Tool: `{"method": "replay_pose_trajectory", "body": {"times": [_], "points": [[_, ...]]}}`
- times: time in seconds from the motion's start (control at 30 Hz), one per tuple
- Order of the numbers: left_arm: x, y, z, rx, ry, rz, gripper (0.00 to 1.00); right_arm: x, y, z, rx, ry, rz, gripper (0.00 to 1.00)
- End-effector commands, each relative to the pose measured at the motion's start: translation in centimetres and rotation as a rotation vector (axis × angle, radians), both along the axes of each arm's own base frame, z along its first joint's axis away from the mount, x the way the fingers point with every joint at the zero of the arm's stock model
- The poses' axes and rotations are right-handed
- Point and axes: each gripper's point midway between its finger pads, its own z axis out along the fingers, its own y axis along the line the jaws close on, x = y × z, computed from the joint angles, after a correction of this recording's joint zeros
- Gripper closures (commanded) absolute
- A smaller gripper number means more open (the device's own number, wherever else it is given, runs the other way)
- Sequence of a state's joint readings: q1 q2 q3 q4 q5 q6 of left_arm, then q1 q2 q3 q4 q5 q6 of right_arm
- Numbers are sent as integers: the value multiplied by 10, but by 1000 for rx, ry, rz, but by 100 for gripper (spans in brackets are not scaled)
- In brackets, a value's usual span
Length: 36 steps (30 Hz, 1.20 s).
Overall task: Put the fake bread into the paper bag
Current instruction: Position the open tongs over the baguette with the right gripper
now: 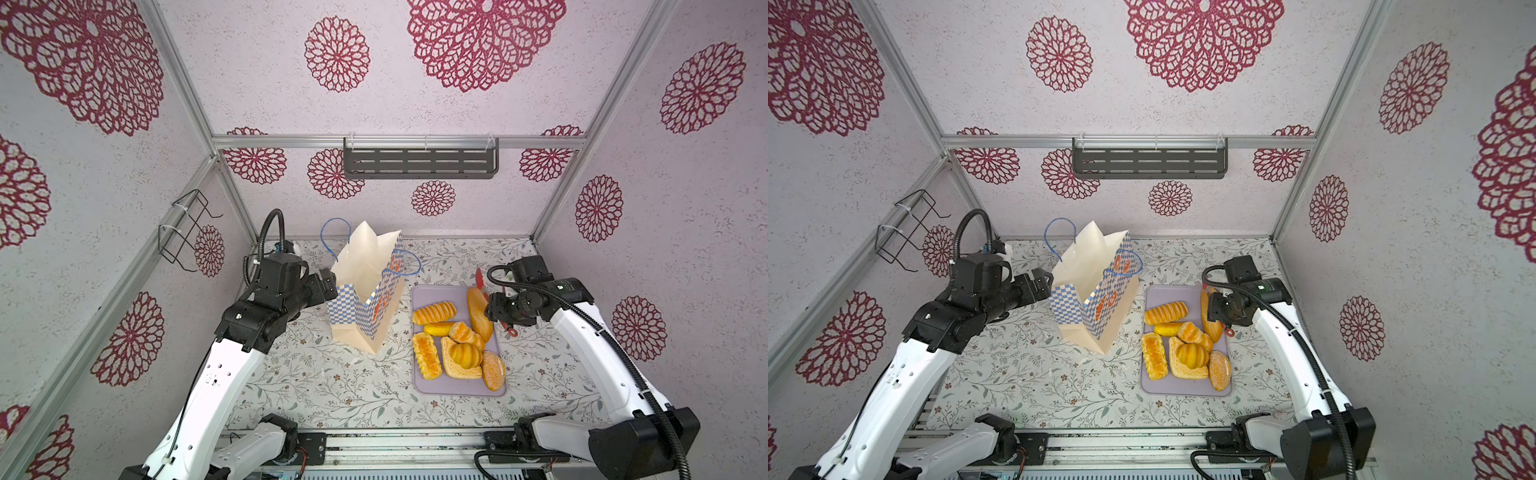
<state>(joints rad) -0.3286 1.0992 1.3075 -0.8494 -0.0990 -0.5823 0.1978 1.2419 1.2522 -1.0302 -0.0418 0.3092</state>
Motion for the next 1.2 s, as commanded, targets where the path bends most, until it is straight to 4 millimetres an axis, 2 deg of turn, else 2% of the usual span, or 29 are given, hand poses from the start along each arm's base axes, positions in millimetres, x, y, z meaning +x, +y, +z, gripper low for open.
{"method": "replay_pose_trajectory", "body": {"times": [0.0, 0.17, 0.47, 0.77, 1.17], "points": [[15, -4, -1, 37, 5, -36, 3, 4, -11, -3, 10, -3, -4, 39], [31, -6, -9, 66, 26, -28, 3, 3, -25, -22, 14, 53, -20, 38], [48, -9, -11, 91, 23, -31, 2, 6, -20, -45, 44, 121, -6, 35], [53, -12, -10, 90, 14, -46, 1, 8, -20, -61, 45, 169, -3, 34], [55, -15, -10, 79, 5, -54, 1, 10, -9, -79, 78, 234, 24, 36]]}}
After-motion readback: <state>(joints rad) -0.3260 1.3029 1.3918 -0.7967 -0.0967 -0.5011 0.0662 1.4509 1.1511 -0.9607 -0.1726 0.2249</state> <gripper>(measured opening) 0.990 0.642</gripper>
